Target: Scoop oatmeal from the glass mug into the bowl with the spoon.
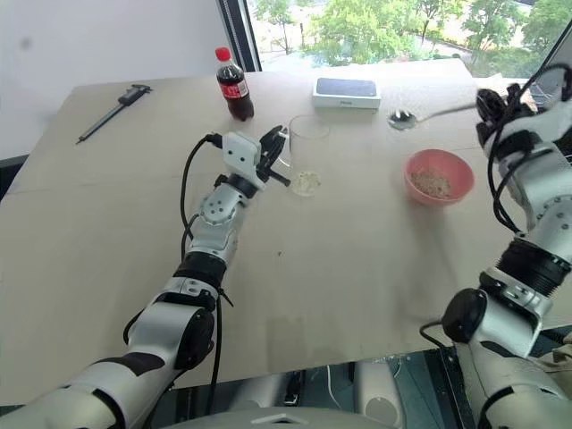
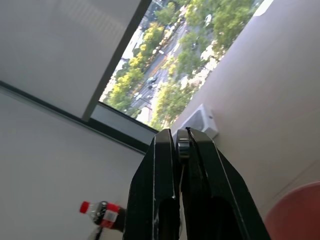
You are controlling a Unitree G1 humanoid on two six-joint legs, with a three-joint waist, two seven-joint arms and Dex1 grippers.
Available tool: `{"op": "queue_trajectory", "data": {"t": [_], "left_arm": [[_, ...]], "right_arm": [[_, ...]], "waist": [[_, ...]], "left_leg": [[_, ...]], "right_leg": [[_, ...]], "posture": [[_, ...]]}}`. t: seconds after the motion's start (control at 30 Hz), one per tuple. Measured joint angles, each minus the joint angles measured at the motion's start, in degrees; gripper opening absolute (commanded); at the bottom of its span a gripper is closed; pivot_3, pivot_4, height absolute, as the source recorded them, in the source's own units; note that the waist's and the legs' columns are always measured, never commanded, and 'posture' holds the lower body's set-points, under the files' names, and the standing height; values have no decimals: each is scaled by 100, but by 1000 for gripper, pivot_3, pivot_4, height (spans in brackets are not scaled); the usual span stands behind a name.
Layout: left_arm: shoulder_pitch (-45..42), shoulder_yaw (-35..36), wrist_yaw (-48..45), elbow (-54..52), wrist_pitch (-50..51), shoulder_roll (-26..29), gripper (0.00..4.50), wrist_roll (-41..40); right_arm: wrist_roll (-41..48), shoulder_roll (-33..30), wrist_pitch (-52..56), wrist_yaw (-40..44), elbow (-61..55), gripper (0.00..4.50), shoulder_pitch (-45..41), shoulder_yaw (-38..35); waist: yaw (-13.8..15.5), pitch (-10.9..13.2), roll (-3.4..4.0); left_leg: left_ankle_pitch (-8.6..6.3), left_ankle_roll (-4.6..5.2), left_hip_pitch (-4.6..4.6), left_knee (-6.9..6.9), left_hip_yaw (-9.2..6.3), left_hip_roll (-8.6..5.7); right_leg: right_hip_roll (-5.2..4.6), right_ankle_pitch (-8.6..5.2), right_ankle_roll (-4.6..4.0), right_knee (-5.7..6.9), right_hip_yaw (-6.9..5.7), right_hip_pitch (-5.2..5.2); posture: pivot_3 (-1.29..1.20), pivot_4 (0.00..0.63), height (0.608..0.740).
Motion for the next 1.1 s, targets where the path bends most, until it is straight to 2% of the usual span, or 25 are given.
{"op": "queue_trajectory", "data": {"t": [0.3, 0.5, 0.6, 0.77, 0.8, 0.83, 1.0, 1.1], "left_arm": [[211, -45, -18, -1, 0, 53, 12, 141], [247, -73, -35, -4, -10, 58, 12, 185], [247, -201, -80, -4, -88, 59, 12, 261], [246, -227, -80, -4, -119, 26, 12, 286], [246, -226, -80, -4, -119, 25, 0, 285], [246, -226, -81, -4, -119, 11, 0, 282], [249, -227, -103, -4, -118, -10, 0, 276], [249, -227, -119, -4, -124, -13, 0, 275]], "right_arm": [[1154, 282, 479, -419, -496, 0, -230, 1162], [1101, 4, 711, -221, -588, 0, -162, 1844], [704, -231, 872, 167, -634, 0, -96, 2342], [204, -212, 892, 517, -643, 0, -57, 2697], [146, -197, 881, 559, -643, 713, -58, 2712], [79, -180, 852, 661, -643, 1008, -62, 2742], [-257, -160, 661, 823, -643, 3031, -127, 2737], [-581, -186, 497, 909, -639, 3031, -144, 2732]], "waist": [[4, -1, 1], [8, -1, 1], [5, -1, 1], [-3, -1, 1], [-1, -1, 1], [2, -1, 1], [3, -1, 1], [4, -1, 1]], "left_leg": [[0, 1, -4, 1, -6, -2], [0, 2, -5, 2, -7, -3], [0, 3, -5, 2, -7, -3], [0, 2, -4, 2, -7, -2], [0, 2, -5, 2, -7, -2], [0, 2, -5, 2, -7, -3], [0, 2, -6, 2, -8, -3], [0, 2, -6, 2, -8, -3]], "right_leg": [[1, 0, 0, -3, -9, 0], [0, 0, 0, -5, -12, 0], [1, 0, 0, -6, -12, 0], [1, 0, 0, -4, -11, 0], [0, 0, 0, -4, -11, 0], [0, 0, 0, -6, -11, 0], [0, 0, 0, -8, -13, -1], [1, 0, 0, -8, -13, 0]], "posture": [[0, 150, 740], [0, 150, 740], [0, 150, 740], [0, 150, 740], [0, 150, 740], [0, 150, 740], [0, 150, 740], [0, 150, 740]]}}
